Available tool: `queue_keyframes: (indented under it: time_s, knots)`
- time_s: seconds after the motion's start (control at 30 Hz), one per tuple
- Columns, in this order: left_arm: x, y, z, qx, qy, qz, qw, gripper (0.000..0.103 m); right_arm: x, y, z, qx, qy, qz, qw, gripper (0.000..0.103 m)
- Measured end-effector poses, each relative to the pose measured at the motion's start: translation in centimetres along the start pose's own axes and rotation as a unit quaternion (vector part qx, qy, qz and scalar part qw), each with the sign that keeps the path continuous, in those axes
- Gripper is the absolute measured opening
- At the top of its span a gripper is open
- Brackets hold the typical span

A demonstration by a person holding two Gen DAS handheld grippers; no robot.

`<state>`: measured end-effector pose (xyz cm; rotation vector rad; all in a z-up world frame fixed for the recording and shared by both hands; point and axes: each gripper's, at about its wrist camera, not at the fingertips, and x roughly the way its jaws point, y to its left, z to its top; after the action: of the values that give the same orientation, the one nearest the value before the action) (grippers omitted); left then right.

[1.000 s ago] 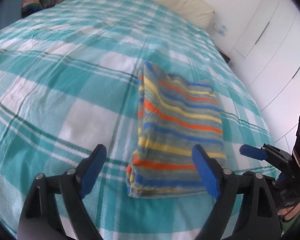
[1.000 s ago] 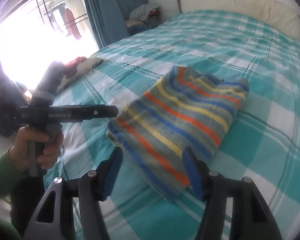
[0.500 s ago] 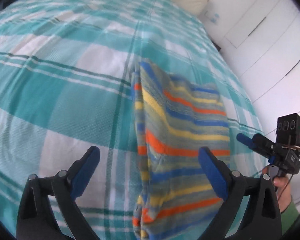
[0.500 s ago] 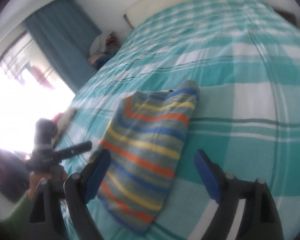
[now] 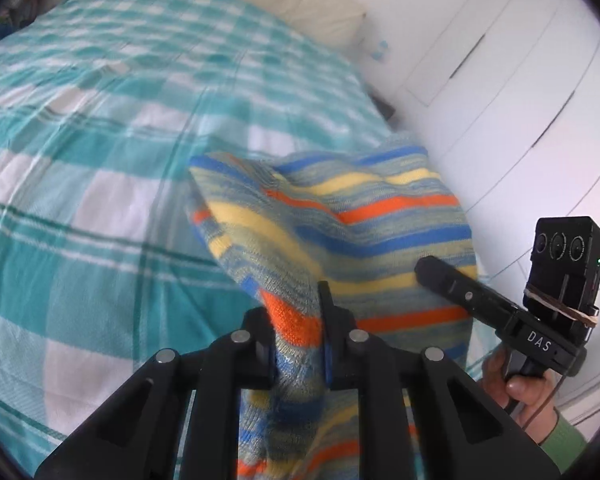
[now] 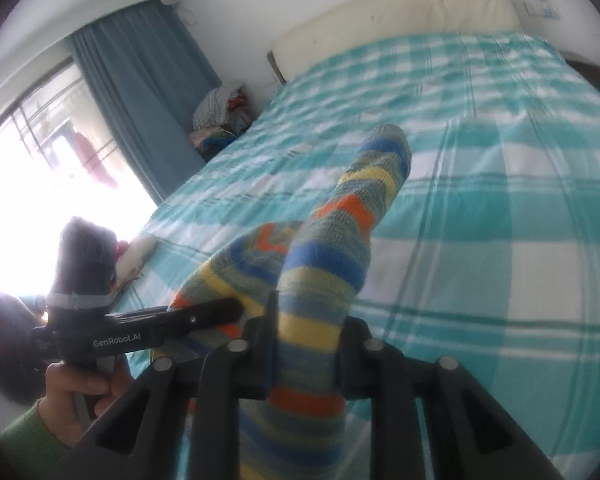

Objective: Fold small clothes

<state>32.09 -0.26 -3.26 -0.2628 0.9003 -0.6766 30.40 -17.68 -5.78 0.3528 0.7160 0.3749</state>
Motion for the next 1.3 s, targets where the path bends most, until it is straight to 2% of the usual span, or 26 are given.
queue_keyframes:
  time_s: [0.07,0.1,0.13,0.17,0.2,0.23,0.3,0.33,0.37,0.43,0.5,0.53,0.6,0.67,0.73,0.83,0.93,1.1,1.3]
  knots:
    - [-0.1,-1.1,0.9,0.003,-0.003,-0.001,1.0,0.024,-1.7,-0.1,1.8,-0.002,-0.013,-0.001,1.0,0.023]
    - [0.6,-1.2,0.9,-0.001,0.006,0.006,1.0,0.043,-2.4,-0.7,2.4,0.003,-0.016,-0.004,1.0,0.024]
    - [1.7,-1.1,0.6,-0.005,0.023,0.024,0.9994,0.074,-2.7,-1.5,2.6,0.011,-0.011,-0.009,1.0,0.029]
    - [2.7,-0.9,-0.2,-0.003,0.033,0.054,0.998,0.082,-2.4,-2.5,2.6,0.022,0.004,-0.019,1.0,0.047]
    - [3.4,-0.5,-1.3,0.007,0.037,0.092,0.9951,0.082,-2.3,-3.9,1.9,0.031,0.026,-0.045,0.998,0.063]
    - [3.8,-0.3,-2.6,0.021,0.041,0.13,0.9904,0.081,-2.7,-5.5,0.8,0.031,0.046,-0.087,0.995,0.089]
    - [3.1,-0.2,-5.8,0.051,0.037,0.191,0.9796,0.081,-3.9,-8.3,-2.2,0.02,0.078,-0.169,0.982,0.091]
    - [2.0,-0.5,-7.3,0.064,0.026,0.212,0.9749,0.083,-4.9,-9.3,-3.8,0.018,0.087,-0.189,0.978,0.091]
    - [0.8,-1.0,-8.8,0.077,0.011,0.231,0.97,0.084,-6.4,-10.3,-5.4,0.021,0.091,-0.2,0.975,0.091]
    - [-1.8,-2.7,-11.2,0.104,-0.022,0.274,0.9559,0.099,-9.1,-10.5,-7.9,0.026,0.091,-0.218,0.971,0.091]
    - [-4.2,-4.8,-13.0,0.122,-0.057,0.319,0.938,0.1,-11.8,-9.1,-9.6,0.008,0.073,-0.228,0.971,0.094]
    - [-5.2,-5.7,-13.7,0.125,-0.064,0.335,0.9317,0.101,-13.0,-8.1,-10.1,-0.003,0.063,-0.237,0.969,0.099]
    - [-6.7,-6.9,-14.5,0.11,-0.062,0.357,0.9257,0.102,-15.0,-5.6,-11.2,-0.022,0.045,-0.245,0.968,0.103]
    - [-8.5,-8.1,-15.6,0.1,-0.07,0.357,0.9263,0.102,-16.7,-3.0,-12.1,-0.035,0.033,-0.241,0.969,0.103]
    - [-10.0,-8.9,-16.9,0.08,-0.074,0.344,0.9325,0.102,-18.0,-0.3,-13.1,-0.05,0.023,-0.238,0.97,0.103]
    - [-11.1,-9.6,-18.2,0.054,-0.051,0.344,0.936,0.102,-19.0,3.4,-14.8,-0.084,0.021,-0.249,0.965,0.103]
    - [-11.6,-10.4,-19.1,0.062,-0.03,0.341,0.9374,0.102,-19.2,6.5,-16.5,-0.111,0.031,-0.258,0.959,0.103]
    - [-12.9,-11.5,-20.1,0.072,-0.027,0.34,0.9373,0.102,-19.7,9.0,-17.5,-0.108,0.047,-0.26,0.958,0.103]
    - [-14.6,-12.1,-20.2,0.069,-0.021,0.321,0.9443,0.103,-21.8,11.3,-17.0,-0.101,0.036,-0.268,0.957,0.103]
